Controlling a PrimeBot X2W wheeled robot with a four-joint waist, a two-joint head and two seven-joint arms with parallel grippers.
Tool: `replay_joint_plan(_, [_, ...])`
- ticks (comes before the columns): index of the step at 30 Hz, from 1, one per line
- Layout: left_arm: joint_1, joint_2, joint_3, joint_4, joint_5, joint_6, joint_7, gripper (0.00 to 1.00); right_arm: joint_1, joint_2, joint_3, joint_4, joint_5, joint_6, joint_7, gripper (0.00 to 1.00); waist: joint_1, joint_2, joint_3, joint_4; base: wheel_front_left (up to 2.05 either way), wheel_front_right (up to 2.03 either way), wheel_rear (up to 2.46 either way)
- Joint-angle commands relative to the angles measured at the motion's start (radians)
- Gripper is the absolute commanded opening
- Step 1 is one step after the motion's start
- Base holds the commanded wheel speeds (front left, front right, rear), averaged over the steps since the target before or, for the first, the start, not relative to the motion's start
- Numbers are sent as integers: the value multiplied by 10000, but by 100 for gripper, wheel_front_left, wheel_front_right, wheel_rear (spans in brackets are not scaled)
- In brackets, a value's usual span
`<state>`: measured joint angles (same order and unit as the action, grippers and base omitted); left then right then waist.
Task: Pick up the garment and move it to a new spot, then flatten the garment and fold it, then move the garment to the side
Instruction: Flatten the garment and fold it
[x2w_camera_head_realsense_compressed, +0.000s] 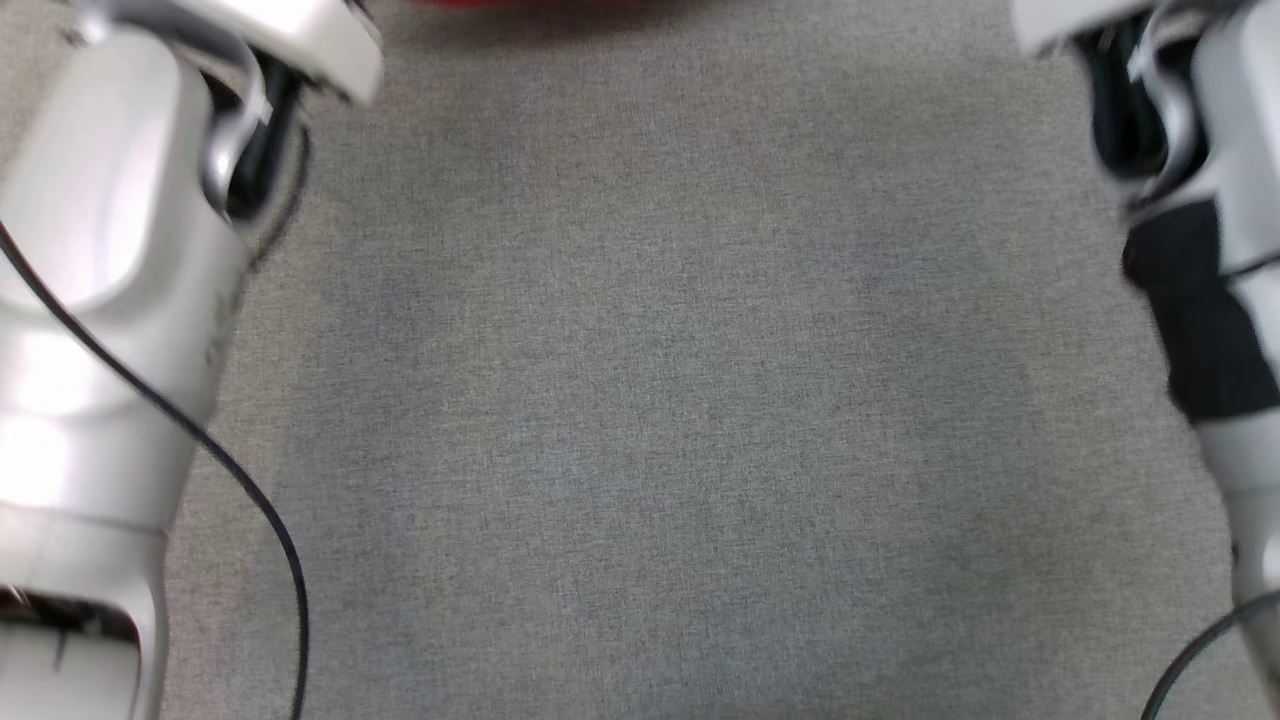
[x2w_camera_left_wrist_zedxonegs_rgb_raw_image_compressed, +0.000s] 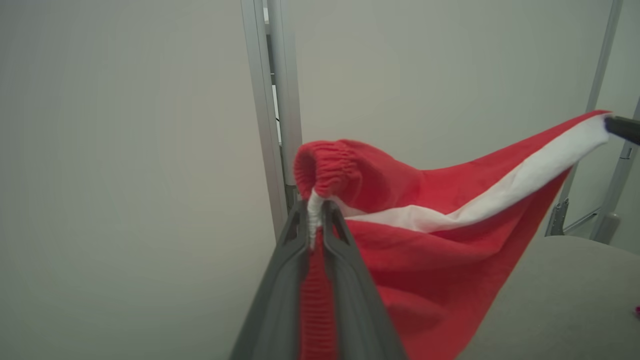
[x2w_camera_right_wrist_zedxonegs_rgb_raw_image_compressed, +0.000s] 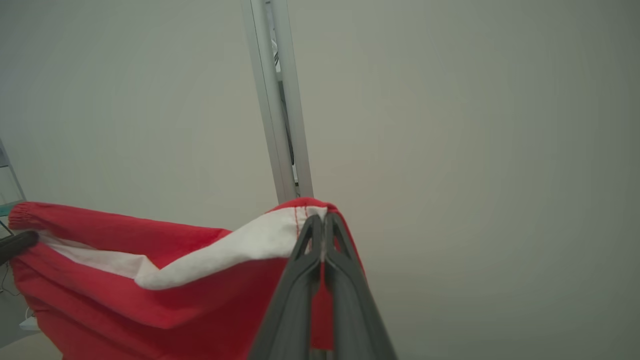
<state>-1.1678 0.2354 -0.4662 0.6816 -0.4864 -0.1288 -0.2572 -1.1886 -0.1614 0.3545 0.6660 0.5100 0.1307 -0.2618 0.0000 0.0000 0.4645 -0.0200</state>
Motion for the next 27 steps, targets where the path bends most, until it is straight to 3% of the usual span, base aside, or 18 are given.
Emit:
replay_joint_plan(1, [407,83,164,-439,-46,-11,-63,0,491,-98,67,-206,194,3,-56,0,0,0,85,19,0,0,0])
replay_joint_plan(9, [4662,-195,893,-3329,706,-18,-55,0,4230,-606,9,-2061,910,4,-40,0,0,0,-8,103,0,0,0])
replay_joint_plan(15, [6852,-285,1028,-4961,1406,-19,-56,0,6416,-769,-318,-3213,846,4,-41,0,0,0,-338,127,0,0,0])
replay_joint_plan(22, [8905,168,963,-6384,2318,-20,-57,0,9125,-537,-1240,-4265,423,4,-40,0,0,0,-1086,168,0,0,0])
replay_joint_plan(27, [10053,561,687,-6957,2369,-18,-58,0,10738,-285,-1808,-5046,87,4,-24,0,0,0,-1648,203,0,0,0])
